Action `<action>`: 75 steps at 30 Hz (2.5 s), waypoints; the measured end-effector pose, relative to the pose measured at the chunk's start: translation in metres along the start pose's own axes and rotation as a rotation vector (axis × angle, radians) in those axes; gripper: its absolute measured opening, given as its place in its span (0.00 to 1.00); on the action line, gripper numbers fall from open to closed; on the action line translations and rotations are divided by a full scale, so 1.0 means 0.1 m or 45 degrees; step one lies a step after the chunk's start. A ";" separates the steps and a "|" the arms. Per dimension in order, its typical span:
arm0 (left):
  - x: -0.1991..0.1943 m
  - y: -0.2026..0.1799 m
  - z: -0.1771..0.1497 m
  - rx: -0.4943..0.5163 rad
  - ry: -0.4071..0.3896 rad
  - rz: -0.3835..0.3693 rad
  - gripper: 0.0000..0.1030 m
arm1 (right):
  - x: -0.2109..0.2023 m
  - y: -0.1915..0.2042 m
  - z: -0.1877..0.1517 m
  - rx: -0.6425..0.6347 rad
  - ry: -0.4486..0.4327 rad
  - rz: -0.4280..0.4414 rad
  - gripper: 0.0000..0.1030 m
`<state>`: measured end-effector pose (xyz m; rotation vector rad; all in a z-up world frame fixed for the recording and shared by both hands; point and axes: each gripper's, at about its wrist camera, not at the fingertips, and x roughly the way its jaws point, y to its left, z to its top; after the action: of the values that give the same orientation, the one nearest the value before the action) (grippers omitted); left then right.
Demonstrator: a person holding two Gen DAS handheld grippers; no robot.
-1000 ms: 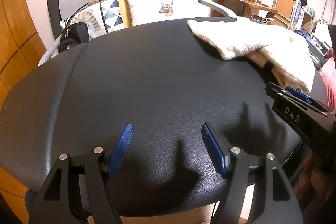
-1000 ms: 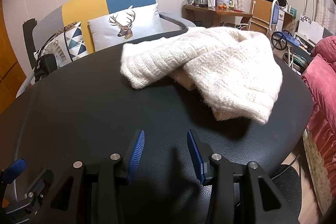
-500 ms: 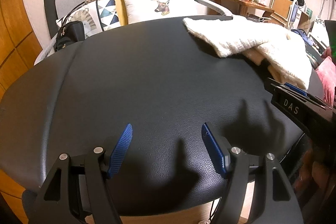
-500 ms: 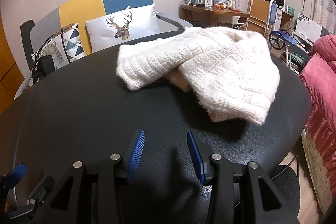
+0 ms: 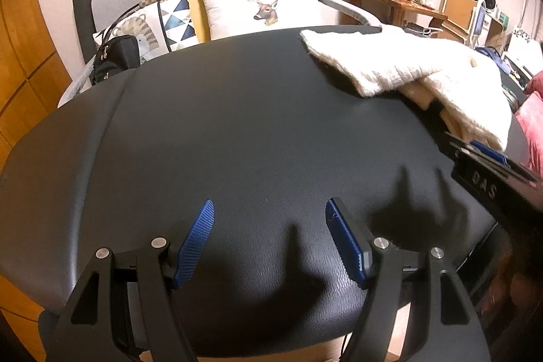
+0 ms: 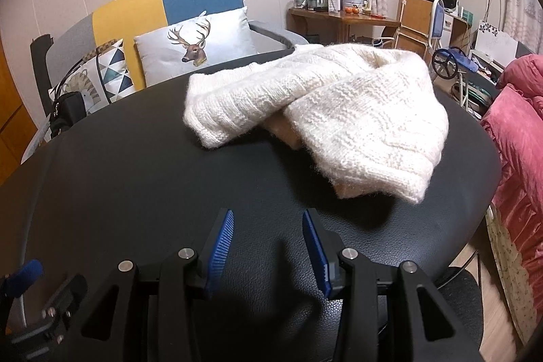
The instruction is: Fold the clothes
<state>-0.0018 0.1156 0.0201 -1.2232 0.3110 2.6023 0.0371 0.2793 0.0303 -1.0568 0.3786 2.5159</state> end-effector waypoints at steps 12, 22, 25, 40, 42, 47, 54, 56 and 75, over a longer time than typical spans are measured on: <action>0.00 -0.01 0.05 0.010 -0.007 -0.006 0.70 | 0.01 0.02 0.00 -0.011 0.011 0.005 0.42; 0.03 -0.05 0.09 0.027 -0.004 -0.014 0.70 | 0.01 0.02 -0.01 -0.014 0.010 0.004 0.42; 0.03 -0.06 0.08 0.032 0.000 -0.023 0.70 | 0.01 0.02 -0.01 -0.014 0.014 0.005 0.42; 0.03 -0.09 0.02 0.049 0.015 -0.030 0.70 | 0.03 0.02 -0.03 -0.019 0.024 0.010 0.42; 0.03 -0.09 0.02 0.051 0.019 -0.026 0.70 | 0.03 0.02 -0.03 -0.018 0.026 0.010 0.42; 0.05 -0.09 0.01 0.056 0.029 -0.012 0.70 | 0.04 0.02 -0.03 -0.019 0.029 0.013 0.42; 0.05 -0.09 0.01 0.059 0.034 0.012 0.70 | 0.03 -0.01 -0.01 -0.004 0.019 0.006 0.42; 0.06 -0.09 0.01 0.059 0.035 0.018 0.70 | 0.03 -0.03 -0.01 0.005 0.016 0.004 0.42; 0.12 -0.17 0.00 0.071 0.097 0.028 0.70 | 0.04 -0.04 -0.01 0.010 0.008 0.009 0.42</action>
<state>-0.0037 0.1338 0.0093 -1.3095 0.4110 2.5512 0.0374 0.2828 0.0264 -1.0627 0.3942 2.5158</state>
